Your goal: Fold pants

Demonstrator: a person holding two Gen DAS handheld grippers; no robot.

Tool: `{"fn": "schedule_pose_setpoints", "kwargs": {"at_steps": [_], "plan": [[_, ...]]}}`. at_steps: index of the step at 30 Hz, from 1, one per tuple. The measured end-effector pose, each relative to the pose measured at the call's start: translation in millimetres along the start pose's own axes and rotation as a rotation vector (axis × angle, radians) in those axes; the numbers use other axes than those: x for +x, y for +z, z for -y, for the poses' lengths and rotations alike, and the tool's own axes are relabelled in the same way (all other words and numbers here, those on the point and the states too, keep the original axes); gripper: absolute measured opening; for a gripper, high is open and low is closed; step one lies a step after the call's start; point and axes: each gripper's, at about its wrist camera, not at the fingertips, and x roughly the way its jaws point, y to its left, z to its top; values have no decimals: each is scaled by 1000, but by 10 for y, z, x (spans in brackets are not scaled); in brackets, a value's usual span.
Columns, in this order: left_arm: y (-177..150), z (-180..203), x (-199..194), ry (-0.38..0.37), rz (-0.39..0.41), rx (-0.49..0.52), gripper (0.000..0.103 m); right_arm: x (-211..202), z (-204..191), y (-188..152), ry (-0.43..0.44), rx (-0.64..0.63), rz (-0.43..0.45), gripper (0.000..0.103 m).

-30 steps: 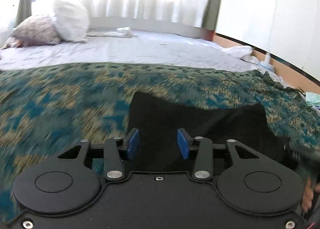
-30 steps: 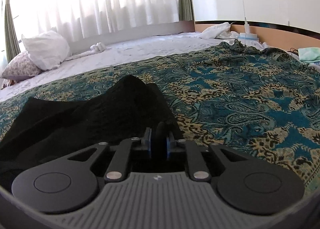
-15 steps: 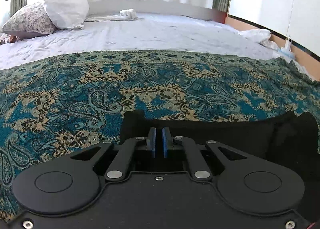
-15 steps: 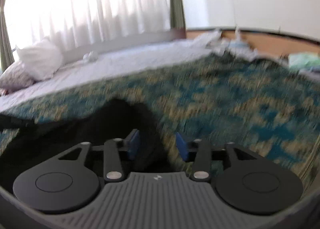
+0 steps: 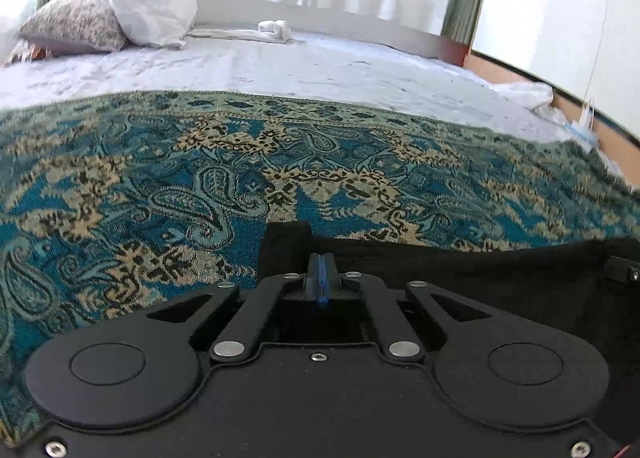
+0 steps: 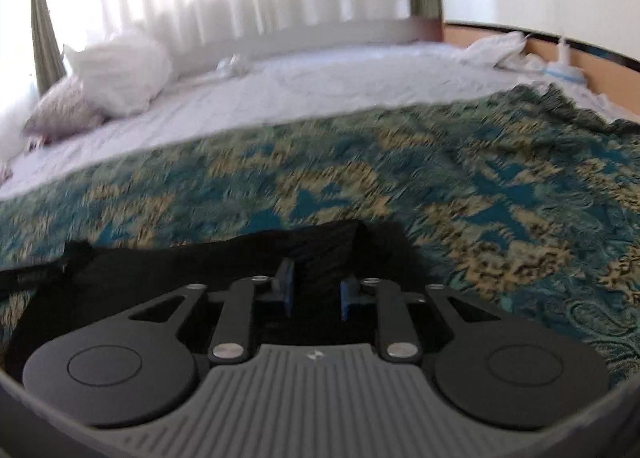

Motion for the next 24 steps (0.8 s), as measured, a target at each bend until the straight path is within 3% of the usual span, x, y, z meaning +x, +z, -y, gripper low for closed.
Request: {"fn": "schedule_pose_setpoints", "kwargs": {"at_steps": [4,7,9,13,19,24], "plan": [[-9,-24,41,-10,5,-23,4,101,24,-131,-25,-18,-20,31],[-16,-38,48,-14,7,-30,4,112,40,-118,-42,-7,-19,54],[-20,-52,45,-20,9,-39,4,95,108,-91,-35,29,-29,61],[-24,-17,39,-8,12,-22,4,-97,149,-95,-20,31,-2,66],[-27,-3,32,-2,13,-15,4,-500,-164,-145,-82,-140,142,75],[-30,7,35,6,14,-4,4,-699,-514,-314,65,-264,151,75]]}}
